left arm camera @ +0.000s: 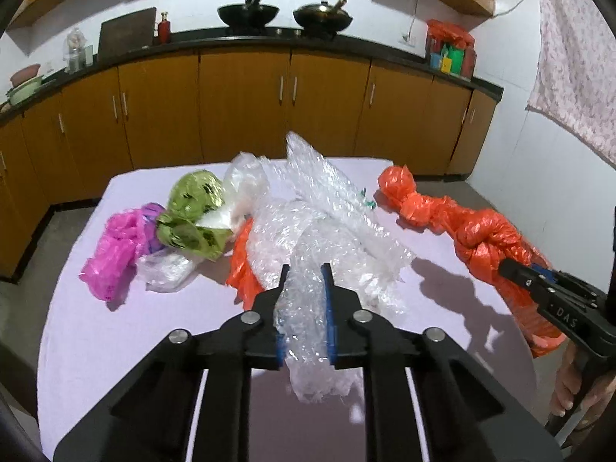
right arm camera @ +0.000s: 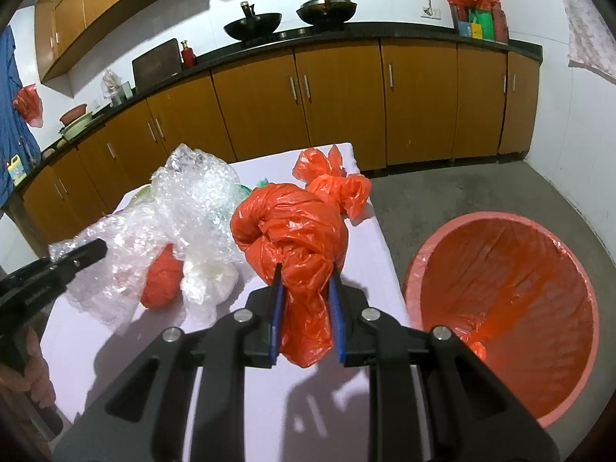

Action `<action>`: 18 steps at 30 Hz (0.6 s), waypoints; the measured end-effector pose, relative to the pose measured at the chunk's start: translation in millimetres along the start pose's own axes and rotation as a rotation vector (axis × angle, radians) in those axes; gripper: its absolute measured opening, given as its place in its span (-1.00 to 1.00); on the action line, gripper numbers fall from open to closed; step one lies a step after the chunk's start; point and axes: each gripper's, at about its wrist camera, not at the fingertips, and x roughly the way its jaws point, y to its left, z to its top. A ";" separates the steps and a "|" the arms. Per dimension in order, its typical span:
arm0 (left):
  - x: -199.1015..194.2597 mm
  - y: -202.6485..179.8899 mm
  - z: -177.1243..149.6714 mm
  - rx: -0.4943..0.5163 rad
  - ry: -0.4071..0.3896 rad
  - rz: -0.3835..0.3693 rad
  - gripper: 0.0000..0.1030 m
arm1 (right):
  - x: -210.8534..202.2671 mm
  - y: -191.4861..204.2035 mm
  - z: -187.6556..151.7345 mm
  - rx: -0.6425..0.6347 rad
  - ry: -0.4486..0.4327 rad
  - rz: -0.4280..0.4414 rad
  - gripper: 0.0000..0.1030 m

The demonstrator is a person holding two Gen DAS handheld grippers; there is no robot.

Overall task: Collect trash
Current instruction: 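Grasp bubble wrap with the left tool while the right tool grasps an orange bag, then move both held bags over the wastebasket and open both tools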

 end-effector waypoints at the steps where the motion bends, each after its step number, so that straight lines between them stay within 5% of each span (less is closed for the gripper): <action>1: -3.7 1.6 1.5 -0.001 -0.009 0.000 -0.75 | -2.4 -0.2 -0.2 0.000 -0.003 0.002 -0.58; 12: -45.1 14.1 16.4 -0.009 -0.103 0.016 -0.78 | -26.3 0.3 1.2 -0.001 -0.044 0.025 -0.58; 18: -54.0 -9.6 27.4 0.032 -0.147 -0.035 -0.78 | -45.1 -11.6 5.8 0.015 -0.084 0.005 -0.58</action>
